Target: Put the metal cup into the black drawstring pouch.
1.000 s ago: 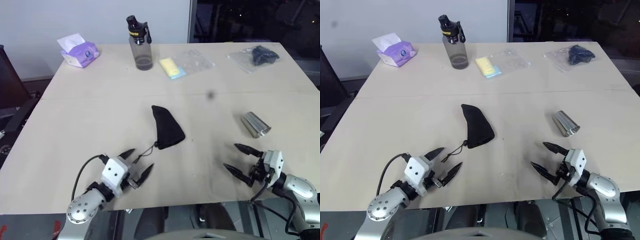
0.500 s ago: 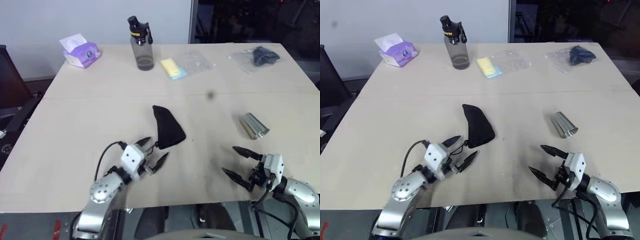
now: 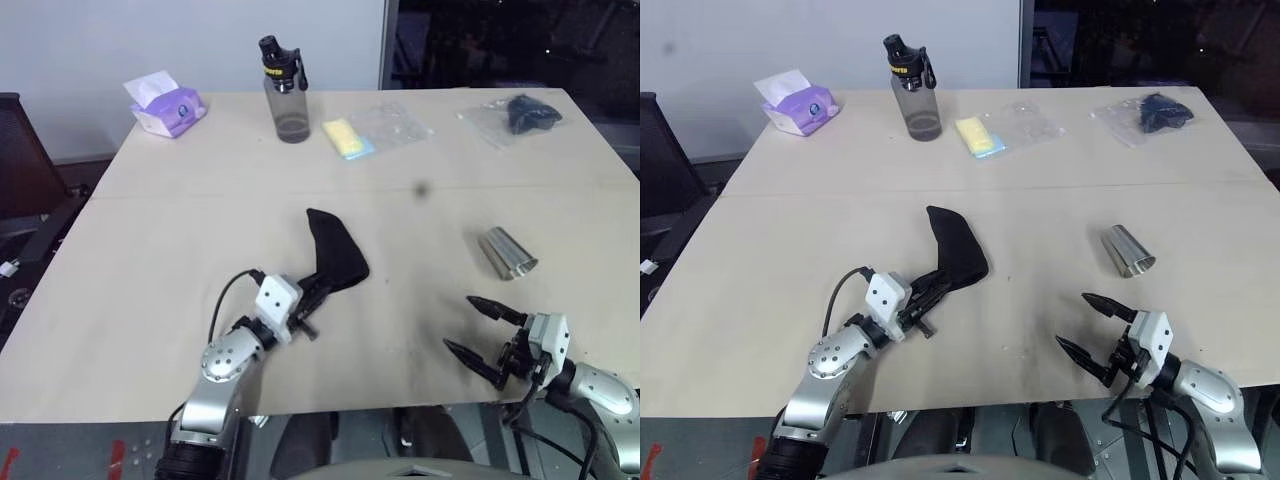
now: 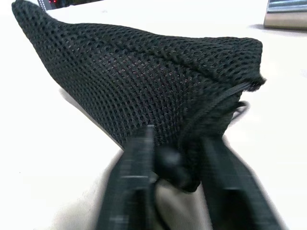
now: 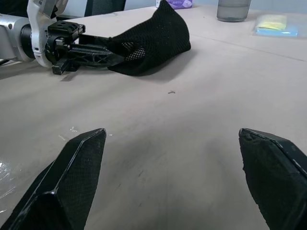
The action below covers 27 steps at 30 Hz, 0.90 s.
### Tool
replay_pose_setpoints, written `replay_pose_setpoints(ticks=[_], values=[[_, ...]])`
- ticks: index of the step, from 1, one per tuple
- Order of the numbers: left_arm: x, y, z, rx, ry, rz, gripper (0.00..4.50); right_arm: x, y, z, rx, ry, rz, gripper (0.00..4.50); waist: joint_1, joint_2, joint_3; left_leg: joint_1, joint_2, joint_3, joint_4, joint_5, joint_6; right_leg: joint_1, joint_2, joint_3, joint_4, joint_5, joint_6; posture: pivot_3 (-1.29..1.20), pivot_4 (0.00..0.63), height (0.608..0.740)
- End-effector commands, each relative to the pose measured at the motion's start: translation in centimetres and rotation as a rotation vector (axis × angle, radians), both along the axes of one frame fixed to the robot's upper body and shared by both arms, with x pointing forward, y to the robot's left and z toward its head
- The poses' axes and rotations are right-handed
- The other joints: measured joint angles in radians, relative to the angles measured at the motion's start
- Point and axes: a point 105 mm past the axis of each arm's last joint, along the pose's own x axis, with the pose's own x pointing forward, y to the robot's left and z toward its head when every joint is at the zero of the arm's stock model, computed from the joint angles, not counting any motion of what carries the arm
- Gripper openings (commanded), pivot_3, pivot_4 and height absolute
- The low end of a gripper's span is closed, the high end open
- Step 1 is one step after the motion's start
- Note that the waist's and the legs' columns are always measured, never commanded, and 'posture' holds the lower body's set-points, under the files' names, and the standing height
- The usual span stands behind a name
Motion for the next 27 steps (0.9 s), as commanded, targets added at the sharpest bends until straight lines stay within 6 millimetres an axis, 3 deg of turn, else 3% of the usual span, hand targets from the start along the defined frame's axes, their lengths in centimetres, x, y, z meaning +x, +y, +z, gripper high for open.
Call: replay_pose_setpoints(ticks=[1,5,8,14,20,27], values=[[0.2,-0.3,0.8,-0.047,-0.019,-0.004,0.14,0.3,-0.1,1.6,0.003,-0.082,-0.018,4.5,0.0,0.0,0.0,0.0,0.0,0.0,0.0,0.0,0.0,0.0,0.0,0.0,0.0,0.0,0.0,0.0,0.15,0.74],[1.1,-0.7,2.7,-0.14,-0.012,0.008,0.14,1.2,-0.9,2.4,0.053,-0.112,-0.1,4.5,0.0,0.0,0.0,-0.001,0.0,0.0,0.0,0.0,0.0,0.0,0.0,0.0,0.0,0.0,0.0,0.0,0.15,0.74],[1.4,-1.7,4.6,-0.222,0.011,-0.037,0.14,1.3,-1.9,1.9,0.072,-0.086,-0.168,4.5,0.002,0.0,0.0,-0.001,0.0,-0.001,0.0,0.0,0.0,0.0,0.0,-0.001,0.0,0.0,0.0,0.0,0.15,0.74],[2.5,-2.5,7.4,-0.314,0.047,-0.033,0.14,2.9,-5.0,1.4,0.128,-0.027,-0.475,4.5,0.001,0.0,0.0,-0.001,-0.001,-0.001,0.0,0.0,0.0,0.0,0.0,0.0,0.0,0.0,0.0,0.0,0.15,0.74],[2.6,-3.3,7.9,-0.29,0.066,-0.061,0.14,4.0,-6.0,1.6,0.173,-0.029,-0.634,4.5,-0.005,0.0,0.0,-0.001,-0.001,-0.002,0.0,0.0,0.0,0.0,0.001,0.0,0.0,0.0,0.0,0.0,0.15,0.74],[2.7,-3.6,7.8,-0.273,0.073,-0.074,0.14,5.9,-6.0,1.2,0.167,-0.021,-0.673,4.5,-0.007,0.0,0.0,-0.001,-0.001,-0.001,0.0,0.0,0.0,0.0,0.001,0.0,0.0,0.0,0.0,0.0,0.15,0.74]])
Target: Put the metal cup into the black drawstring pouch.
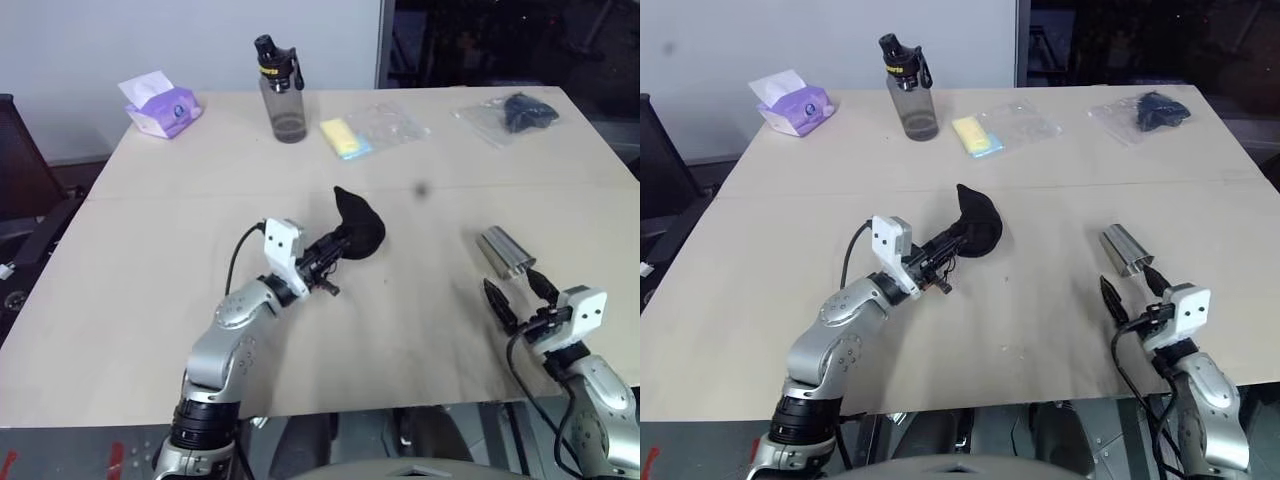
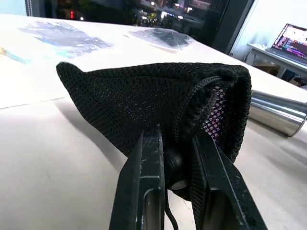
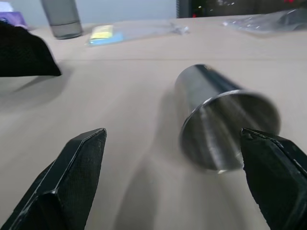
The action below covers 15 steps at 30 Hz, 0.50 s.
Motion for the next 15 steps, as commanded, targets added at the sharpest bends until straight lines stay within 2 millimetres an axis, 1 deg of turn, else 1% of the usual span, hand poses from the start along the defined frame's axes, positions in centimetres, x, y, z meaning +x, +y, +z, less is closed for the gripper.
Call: replay_pose_setpoints(ticks=[1,3,5,6,7,9,10,11,12,13,14,15], values=[[-0.3,-0.7,1.6,-0.003,-0.063,-0.029,0.14,0.8,-0.4,0.3,0.011,-0.009,-0.03,4.5,0.0,0.0,0.0,0.0,0.0,0.0,0.0,0.0,0.0,0.0,0.0,0.0,0.0,0.0,0.0,0.0,0.15,0.74],[-0.3,-0.8,1.6,0.003,-0.061,-0.034,0.14,1.4,-0.3,0.3,0.009,-0.009,-0.03,4.5,0.0,0.0,0.0,0.0,0.0,0.0,0.0,0.0,0.0,0.0,0.0,0.0,0.0,0.0,0.0,0.0,0.15,0.74],[-0.3,-0.7,1.5,0.008,-0.059,-0.029,0.14,1.8,-0.1,0.2,0.029,-0.005,-0.033,4.0,0.0,0.0,0.0,0.0,0.0,0.0,0.0,0.0,0.0,0.0,0.0,0.0,0.0,0.0,0.0,0.0,0.15,0.74],[-0.3,-0.6,1.5,0.01,-0.059,-0.025,0.14,1.9,0.0,0.2,0.033,-0.006,-0.028,3.85,0.0,0.0,0.0,0.0,0.0,0.0,0.0,0.0,0.0,0.0,0.0,0.0,0.0,0.0,0.0,0.0,0.15,0.74],[-0.2,-0.5,1.5,0.01,-0.057,-0.019,0.14,1.9,0.0,0.3,0.032,-0.011,-0.027,3.34,0.0,0.0,0.0,0.0,0.0,0.0,0.0,0.0,0.0,0.0,0.0,0.0,0.0,0.0,0.0,0.0,0.15,0.74],[-0.2,-0.4,1.5,0.01,-0.057,-0.014,0.14,2.0,-0.1,0.3,0.034,-0.016,-0.032,2.46,0.0,0.0,0.0,0.0,0.0,0.0,0.0,0.0,0.0,0.0,0.0,0.0,0.0,0.0,0.0,0.0,0.15,0.74],[-0.1,-0.4,1.5,0.008,-0.056,-0.012,0.14,2.0,-0.1,0.3,0.03,-0.019,-0.032,1.92,0.0,0.0,0.0,0.0,0.0,-0.001,0.0,0.0,0.0,0.0,0.0,0.0,0.0,0.0,0.0,0.0,0.15,0.74],[-0.1,-0.5,1.5,0.006,-0.055,-0.011,0.14,2.0,-0.1,0.4,0.029,-0.019,-0.029,1.51,0.0,0.0,0.0,0.0,0.0,-0.001,0.0,0.0,0.0,0.0,0.0,0.0,0.0,0.0,0.0,0.0,0.15,0.74],[-0.1,-0.5,1.5,0.005,-0.053,-0.011,0.14,2.0,-0.1,0.4,0.029,-0.02,-0.028,0.8,-0.001,0.0,0.0,0.0,0.0,0.0,0.0,0.0,0.0,0.0,0.0,0.0,0.0,0.0,0.0,0.0,0.15,0.74],[-0.1,-0.6,1.4,0.005,-0.052,-0.013,0.14,2.0,0.0,0.5,0.028,-0.022,-0.024,0.47,-0.001,0.0,0.0,0.0,0.0,0.0,0.0,0.0,0.0,0.0,0.0,0.0,0.0,0.0,0.0,0.0,0.15,0.74],[-0.1,-0.6,1.4,0.004,-0.049,-0.014,0.14,2.1,0.1,0.6,0.023,-0.025,-0.014,0.03,-0.001,0.0,0.0,0.0,0.0,0.0,0.0,0.0,0.0,0.0,0.0,0.0,0.0,0.0,0.0,0.0,0.15,0.74],[-0.1,-0.7,1.4,0.004,-0.047,-0.017,0.14,2.2,0.3,0.7,0.014,-0.029,-0.004,0.03,-0.001,0.0,0.0,0.0,0.0,0.0,0.0,0.0,0.0,0.0,0.0,0.0,0.0,0.0,0.0,0.0,0.15,0.74]])
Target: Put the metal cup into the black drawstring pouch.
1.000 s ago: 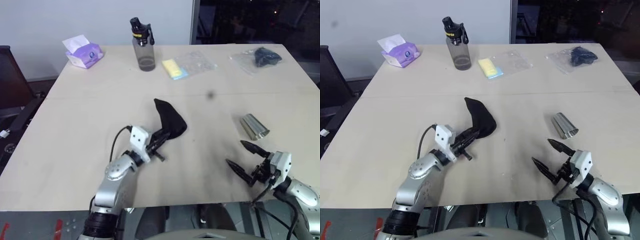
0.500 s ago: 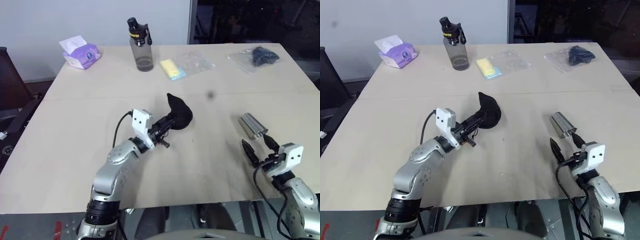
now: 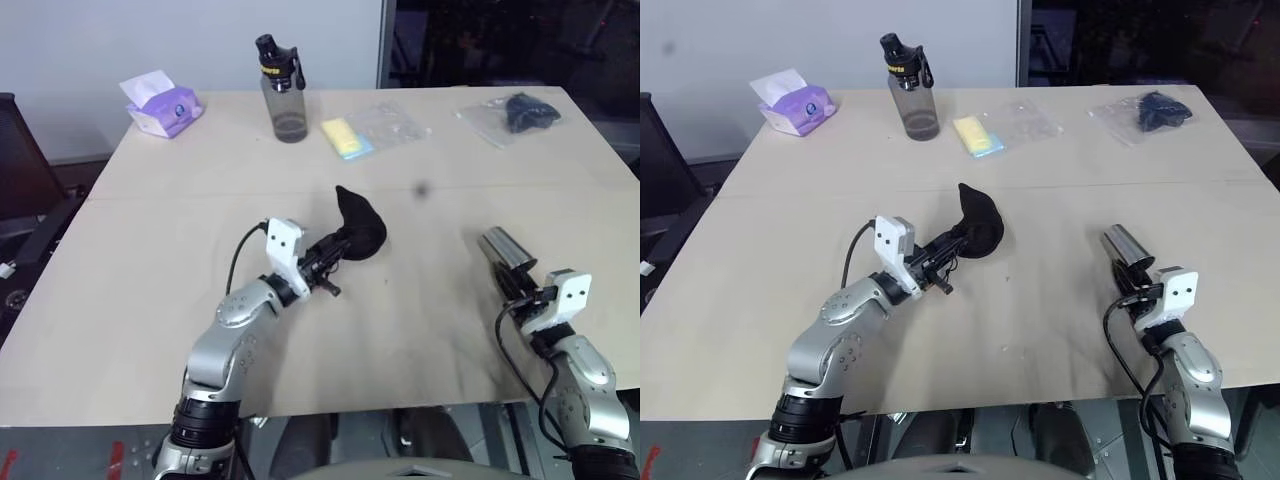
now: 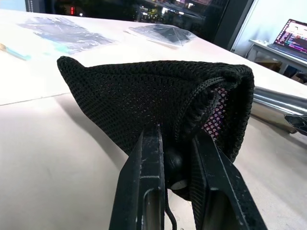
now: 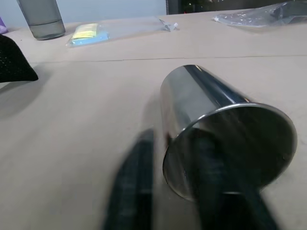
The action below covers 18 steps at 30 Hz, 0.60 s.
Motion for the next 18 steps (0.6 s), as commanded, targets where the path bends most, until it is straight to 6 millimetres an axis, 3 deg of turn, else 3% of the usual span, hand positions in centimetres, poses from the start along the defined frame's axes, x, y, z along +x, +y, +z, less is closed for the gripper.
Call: replay_pose_setpoints(ticks=[1,4,6,8,11,14,18], values=[[-0.2,-0.7,1.4,-0.004,-0.051,-0.023,0.14,0.4,0.3,1.5,-0.029,-0.058,0.024,0.03,0.0,0.0,0.0,0.0,0.0,0.0,0.0,0.0,0.0,0.0,0.0,0.0,0.0,0.0,0.0,0.0,0.15,0.74],[0.1,-0.7,1.1,-0.009,-0.023,-0.007,0.14,0.7,1.2,2.3,-0.088,-0.07,0.075,0.03,-0.001,0.0,0.0,0.0,0.0,0.0,0.0,0.0,0.0,0.0,0.0,0.0,0.0,0.0,0.0,0.0,0.15,0.74],[0.3,-0.7,0.8,-0.006,0.003,0.01,0.14,0.8,3.2,4.5,-0.103,-0.128,0.173,0.03,-0.001,0.0,0.0,0.0,0.0,0.0,0.0,0.0,0.0,0.0,0.0,0.0,0.0,0.0,0.0,0.0,0.15,0.74],[0.5,-0.9,0.7,0.002,0.015,0.004,0.14,0.1,6.1,7.7,-0.067,-0.225,0.33,0.03,-0.005,0.001,0.001,0.0,0.0,0.0,0.0,0.0,0.0,0.0,0.0,0.0,0.0,0.0,0.0,0.0,0.15,0.74],[0.9,-1.4,1.1,-0.028,0.03,0.004,0.14,-1.8,10.1,10.6,-0.039,-0.312,0.588,0.03,-0.003,0.001,0.001,0.0,0.0,-0.002,0.0,0.0,0.0,0.0,0.001,-0.001,0.0,0.0,0.0,0.0,0.15,0.74],[0.8,-1.6,1.3,-0.036,0.032,-0.005,0.14,-2.8,12.9,10.9,-0.111,-0.306,0.742,0.03,0.0,0.0,0.001,-0.001,0.0,-0.004,0.0,0.0,0.0,0.0,0.001,-0.003,0.0,0.0,0.0,0.0,0.15,0.74],[0.9,-1.7,1.8,-0.057,0.025,-0.004,0.14,-2.9,14.0,8.6,-0.219,-0.231,0.799,0.03,0.001,0.0,0.001,-0.002,-0.001,-0.004,0.0,0.0,0.0,0.0,0.0,-0.003,-0.001,0.0,0.0,0.0,0.15,0.74]])
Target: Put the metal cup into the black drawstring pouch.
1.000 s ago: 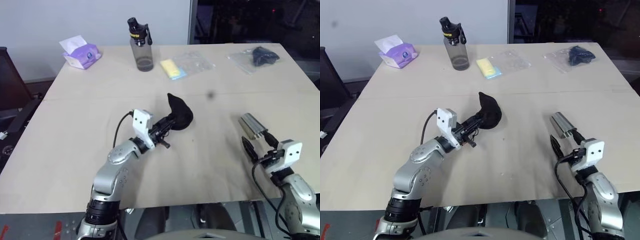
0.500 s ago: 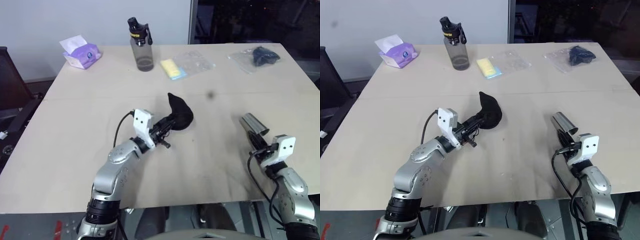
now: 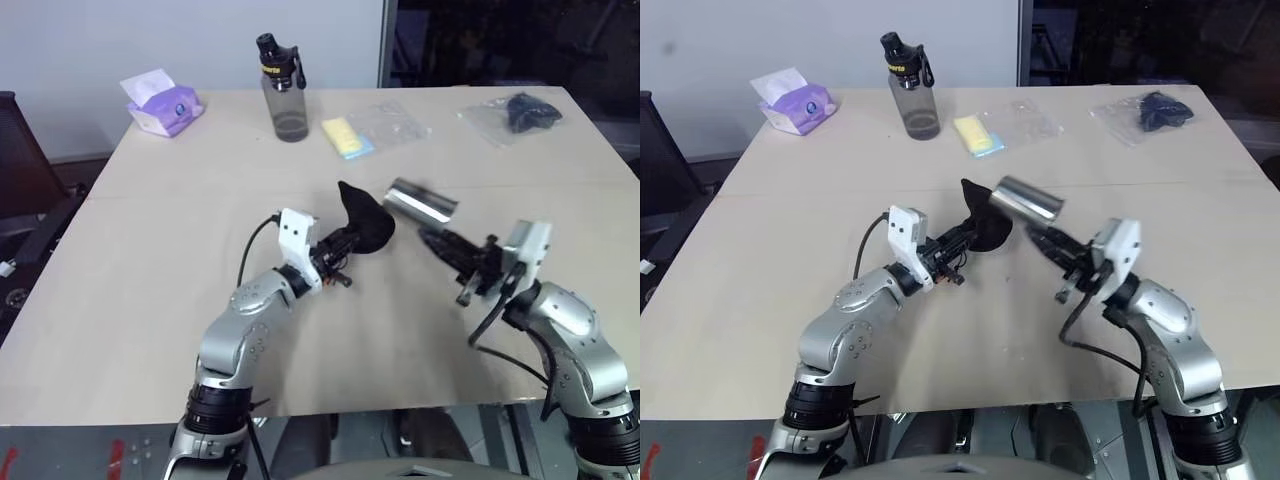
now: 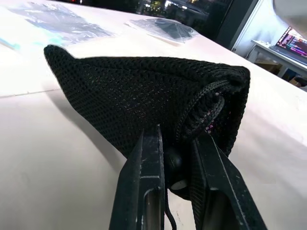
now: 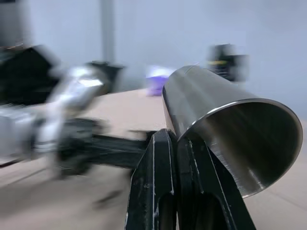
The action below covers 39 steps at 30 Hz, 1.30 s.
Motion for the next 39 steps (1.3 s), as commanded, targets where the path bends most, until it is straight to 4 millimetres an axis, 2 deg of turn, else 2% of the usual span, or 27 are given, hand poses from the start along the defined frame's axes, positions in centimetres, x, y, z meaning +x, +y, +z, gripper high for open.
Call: replay_pose_setpoints(ticks=[1,3,12,18,22,27,30,32,34,37,39], values=[[0.0,-0.3,1.5,-0.037,-0.042,-0.012,0.14,0.2,0.2,-1.3,-0.083,-0.006,-0.001,0.03,-0.001,0.0,0.0,0.0,0.0,0.0,0.0,0.0,0.0,0.0,0.0,0.0,0.0,0.0,0.0,0.0,0.15,0.74],[-0.1,-0.5,1.7,-0.039,-0.046,-0.016,0.14,0.7,-0.2,-2.0,-0.068,0.03,-0.034,0.03,0.0,0.0,0.0,0.0,0.0,0.0,0.0,0.0,0.0,0.0,0.0,0.0,0.0,0.0,0.0,0.0,0.15,0.74],[-0.8,-1.2,2.1,-0.029,-0.063,-0.072,0.14,1.5,0.6,-1.7,-0.025,0.024,-0.074,0.03,-0.003,0.0,0.0,0.0,0.0,0.0,0.0,0.0,0.0,0.0,0.0,0.0,0.0,0.0,0.0,0.0,0.15,0.74],[-1.5,-2.1,2.6,-0.047,-0.086,-0.15,0.14,2.8,0.6,-2.9,-0.098,0.024,-0.15,0.03,-0.001,0.0,0.0,0.0,0.0,0.0,0.0,0.0,0.0,0.0,0.0,0.0,0.0,0.0,0.0,0.0,0.15,0.74],[-2.1,-3.0,3.0,-0.064,-0.092,-0.219,0.14,3.1,1.3,-3.0,-0.125,0.006,-0.136,0.03,-0.002,0.0,0.0,0.0,0.0,0.0,0.0,0.0,0.0,0.0,0.0,0.0,0.0,0.001,-0.001,0.0,0.15,0.74],[-2.4,-3.4,3.0,-0.079,-0.076,-0.254,0.14,3.5,2.3,-2.3,-0.187,-0.104,-0.108,0.03,-0.005,0.0,0.0,0.0,0.0,0.0,0.0,0.0,0.0,0.0,0.0,0.0,0.0,0.0,-0.001,0.0,0.15,0.74],[-2.2,-3.3,3.2,-0.073,-0.081,-0.261,0.14,4.0,2.5,-2.7,-0.363,-0.284,-0.089,0.03,-0.004,0.0,0.0,0.001,0.0,0.0,0.0,0.0,0.0,0.0,0.0,0.0,0.0,0.0,0.0,0.0,0.15,0.74],[-2.2,-3.3,3.3,-0.079,-0.083,-0.267,0.14,4.3,2.3,-2.8,-0.402,-0.337,-0.095,0.03,-0.003,0.0,0.0,0.001,0.0,0.001,0.0,0.0,0.0,0.0,0.0,0.0,0.0,0.0,0.0,0.0,0.15,0.74],[-2.3,-3.4,3.5,-0.087,-0.083,-0.28,0.14,4.7,2.3,-1.9,-0.236,-0.233,-0.134,0.03,-0.003,-0.001,0.001,0.0,0.0,0.0,0.0,0.0,0.0,0.0,0.0,0.0,0.0,0.0,0.0,0.0,0.15,0.74],[-2.8,-3.5,3.5,-0.123,-0.056,-0.306,0.14,5.6,1.7,0.5,0.315,0.146,-0.168,0.03,-0.006,-0.001,0.001,0.0,0.0,-0.001,-0.001,0.0,0.0,0.0,0.0,-0.001,0.001,0.002,-0.003,0.0,0.15,0.74],[-2.9,-3.5,3.7,-0.147,-0.037,-0.308,0.14,6.0,1.1,1.1,0.478,0.277,-0.166,0.03,-0.005,-0.001,0.002,0.0,0.002,-0.002,-0.001,0.0,0.0,0.0,0.001,-0.001,0.001,0.003,-0.004,0.0,0.15,0.74]])
